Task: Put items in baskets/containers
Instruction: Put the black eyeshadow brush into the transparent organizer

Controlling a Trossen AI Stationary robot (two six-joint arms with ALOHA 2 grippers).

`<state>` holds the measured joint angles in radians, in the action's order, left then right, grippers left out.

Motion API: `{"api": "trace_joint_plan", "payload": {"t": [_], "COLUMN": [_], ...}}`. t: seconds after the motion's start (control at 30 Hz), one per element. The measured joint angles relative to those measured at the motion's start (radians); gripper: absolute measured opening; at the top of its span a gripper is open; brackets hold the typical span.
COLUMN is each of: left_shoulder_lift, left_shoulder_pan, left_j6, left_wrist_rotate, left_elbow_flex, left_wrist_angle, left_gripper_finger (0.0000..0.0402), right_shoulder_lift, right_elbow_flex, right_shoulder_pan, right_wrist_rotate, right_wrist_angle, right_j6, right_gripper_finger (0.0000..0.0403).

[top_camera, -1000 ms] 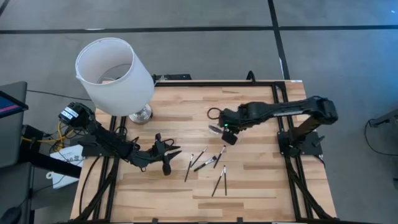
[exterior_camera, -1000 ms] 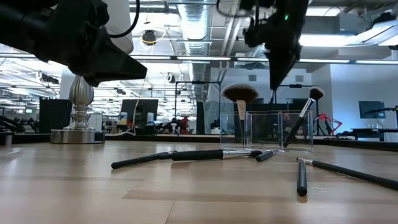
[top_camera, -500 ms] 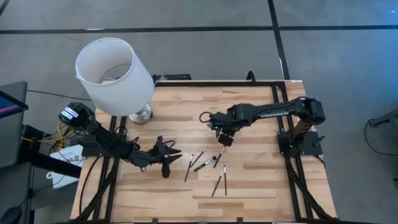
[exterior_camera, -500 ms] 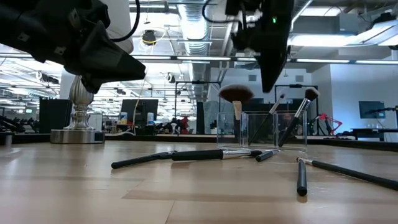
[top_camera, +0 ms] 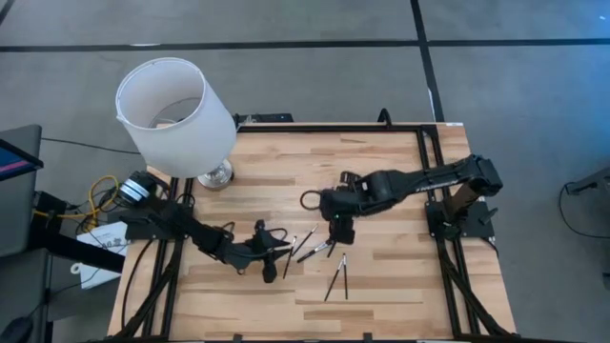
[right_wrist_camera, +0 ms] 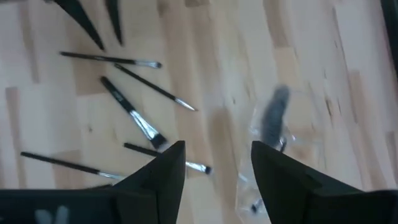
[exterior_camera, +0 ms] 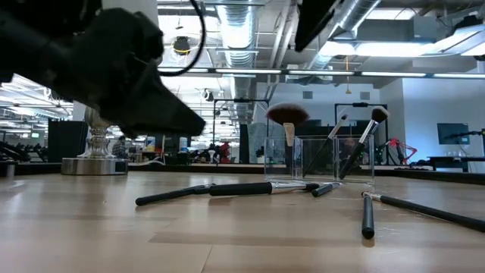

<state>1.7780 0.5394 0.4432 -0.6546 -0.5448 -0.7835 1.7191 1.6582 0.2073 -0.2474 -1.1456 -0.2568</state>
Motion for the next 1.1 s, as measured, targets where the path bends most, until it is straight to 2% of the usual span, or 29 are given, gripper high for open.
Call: {"api": "trace_joint_plan", "payload": {"t": [0.13, 0.43, 0.73, 1.1], "left_shoulder_lift": [0.032, 0.095, 0.209, 0.201], "left_shoulder_pan": [-0.016, -0.033, -0.038, -0.035], "left_j6": [-0.015, 0.063, 0.065, 0.066], "left_wrist_rotate": [0.006, 0.024, 0.036, 0.05], "left_elbow_flex": [-0.022, -0.035, -0.112, -0.082], "left_wrist_angle": [0.027, 0.105, 0.095, 0.147], "left_gripper_finger": [0.0102, 0.0148, 0.0152, 0.0144], "right_shoulder_lift": [0.0, 0.0, 0.0, 0.0], "right_elbow_flex": [0.004, 0.004, 0.004, 0.004], "right_shoulder_pan": [0.033, 0.036, 0.006, 0.009], "right_wrist_rotate": [-0.003, -0.005, -0.005, 0.009], "right_wrist_angle": [0.013, 0.01, 0.006, 0.002], "right_j6": [0.003, 0.004, 0.003, 0.003], "right_gripper_finger": [0.0175, 0.0171, 0.0164, 0.0153]}}
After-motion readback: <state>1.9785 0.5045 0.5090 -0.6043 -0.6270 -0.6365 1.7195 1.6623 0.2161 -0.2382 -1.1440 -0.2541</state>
